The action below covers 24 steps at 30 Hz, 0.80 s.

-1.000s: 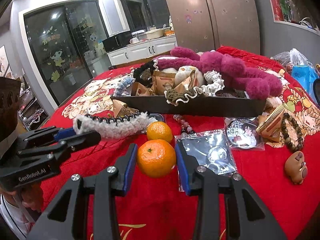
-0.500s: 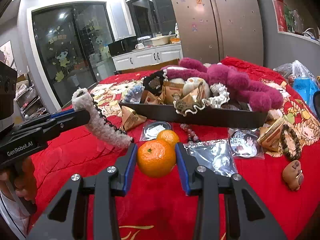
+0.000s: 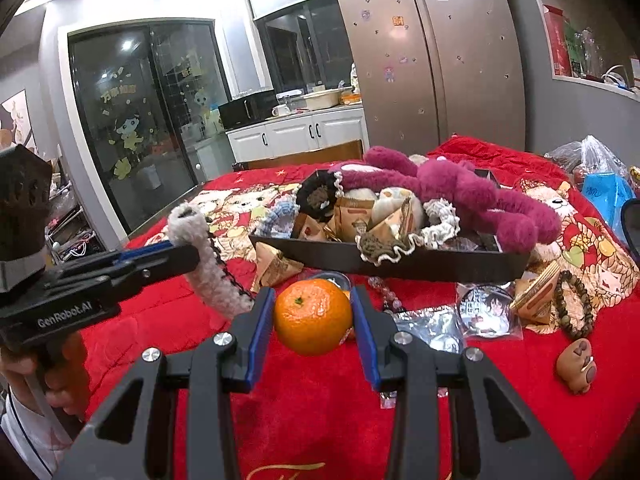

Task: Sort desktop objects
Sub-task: 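Lift and carry the scrunchie and orange over the black tray with both tools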

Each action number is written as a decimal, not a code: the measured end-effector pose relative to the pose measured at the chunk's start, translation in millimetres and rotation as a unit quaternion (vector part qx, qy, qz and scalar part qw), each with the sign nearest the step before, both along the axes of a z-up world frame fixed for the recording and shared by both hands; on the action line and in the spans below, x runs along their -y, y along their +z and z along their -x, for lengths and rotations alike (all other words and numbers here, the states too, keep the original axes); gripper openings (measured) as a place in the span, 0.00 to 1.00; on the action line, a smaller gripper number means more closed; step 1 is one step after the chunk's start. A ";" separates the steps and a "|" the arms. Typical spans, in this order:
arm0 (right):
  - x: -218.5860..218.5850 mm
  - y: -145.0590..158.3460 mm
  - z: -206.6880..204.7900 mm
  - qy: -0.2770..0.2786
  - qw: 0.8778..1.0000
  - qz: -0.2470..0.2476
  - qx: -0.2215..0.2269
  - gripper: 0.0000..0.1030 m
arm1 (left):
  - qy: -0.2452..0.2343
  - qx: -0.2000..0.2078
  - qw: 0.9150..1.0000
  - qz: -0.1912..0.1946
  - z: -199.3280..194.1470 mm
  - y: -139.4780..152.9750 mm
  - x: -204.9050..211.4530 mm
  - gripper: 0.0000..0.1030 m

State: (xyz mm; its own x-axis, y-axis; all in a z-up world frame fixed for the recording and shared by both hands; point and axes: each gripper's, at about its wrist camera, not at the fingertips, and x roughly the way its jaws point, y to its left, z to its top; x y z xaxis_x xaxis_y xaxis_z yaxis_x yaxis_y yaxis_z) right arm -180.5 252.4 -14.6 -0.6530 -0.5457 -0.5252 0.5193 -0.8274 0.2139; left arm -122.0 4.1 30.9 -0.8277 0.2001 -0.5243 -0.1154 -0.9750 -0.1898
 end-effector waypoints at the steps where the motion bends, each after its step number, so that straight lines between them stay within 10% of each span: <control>1: 1.1 3.8 -0.9 0.001 1.000 0.000 -0.002 0.38 | -0.001 -0.002 1.000 -0.002 -0.2 3.1 1.0 0.24; 24: 37.5 100.9 55.4 -0.019 0.998 -0.029 -0.052 0.38 | -0.005 -0.019 0.999 0.049 89.3 81.4 6.4 0.25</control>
State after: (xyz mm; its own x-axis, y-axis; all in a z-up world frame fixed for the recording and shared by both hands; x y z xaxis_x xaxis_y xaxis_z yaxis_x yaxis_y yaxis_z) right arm -235.9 214.9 86.3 -0.7254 -0.4892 -0.4841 0.5035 -0.8568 0.1114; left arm -211.3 -2.3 112.3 -0.8454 0.1583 -0.5102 -0.1314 -0.9874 -0.0886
